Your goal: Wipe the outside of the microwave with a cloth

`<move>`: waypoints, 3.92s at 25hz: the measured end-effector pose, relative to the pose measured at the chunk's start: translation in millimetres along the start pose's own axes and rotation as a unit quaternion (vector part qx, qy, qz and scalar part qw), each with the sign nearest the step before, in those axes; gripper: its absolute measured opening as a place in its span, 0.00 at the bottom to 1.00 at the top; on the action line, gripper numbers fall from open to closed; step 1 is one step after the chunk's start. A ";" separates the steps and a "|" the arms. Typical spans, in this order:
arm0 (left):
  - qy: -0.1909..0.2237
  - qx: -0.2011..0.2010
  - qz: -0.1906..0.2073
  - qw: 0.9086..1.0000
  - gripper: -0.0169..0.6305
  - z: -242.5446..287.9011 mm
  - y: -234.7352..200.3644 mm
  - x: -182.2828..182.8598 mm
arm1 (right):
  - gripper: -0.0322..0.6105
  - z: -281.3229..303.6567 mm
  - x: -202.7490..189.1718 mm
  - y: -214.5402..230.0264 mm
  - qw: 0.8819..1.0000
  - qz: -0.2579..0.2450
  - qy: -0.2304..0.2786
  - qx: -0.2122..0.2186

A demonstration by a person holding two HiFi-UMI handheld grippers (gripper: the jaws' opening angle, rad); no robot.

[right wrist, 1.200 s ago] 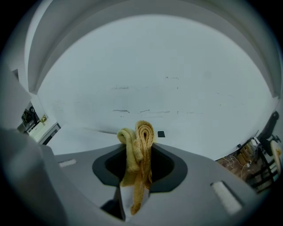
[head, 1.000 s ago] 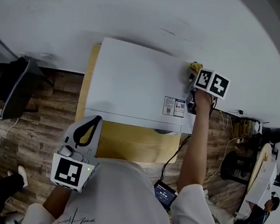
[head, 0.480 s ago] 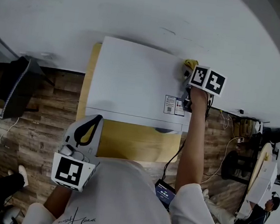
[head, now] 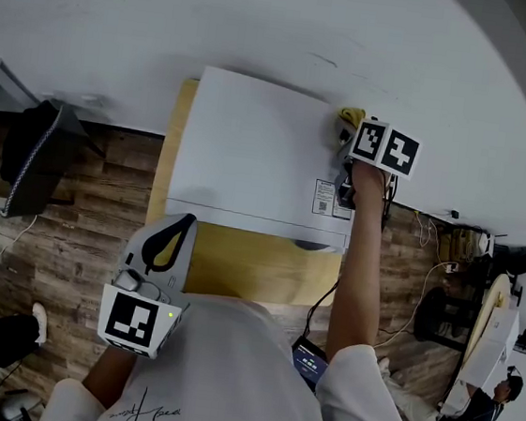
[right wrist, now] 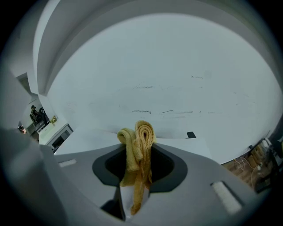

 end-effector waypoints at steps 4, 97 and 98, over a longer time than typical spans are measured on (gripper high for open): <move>0.000 0.000 0.000 1.000 0.01 0.2 -0.7 -0.5 | 0.24 3.1 0.2 -7.4 1.000 0.003 0.002 0.007; -0.022 -0.033 0.022 0.999 0.01 -0.8 23.5 -4.0 | 0.24 -51.4 8.4 18.8 0.993 0.064 0.066 0.071; -0.022 -0.034 0.023 0.999 0.01 -0.3 24.1 -3.9 | 0.24 -53.6 8.0 27.6 0.994 0.057 0.064 0.061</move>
Point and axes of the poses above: the fingertips, and each gripper's own axes: z forward along the fingers, y to its right, x out of its top, the point moved 10 cm from there along -z, backward along the fingers, and after that the axes turned 10 degrees about y, right-handed, at the moved point
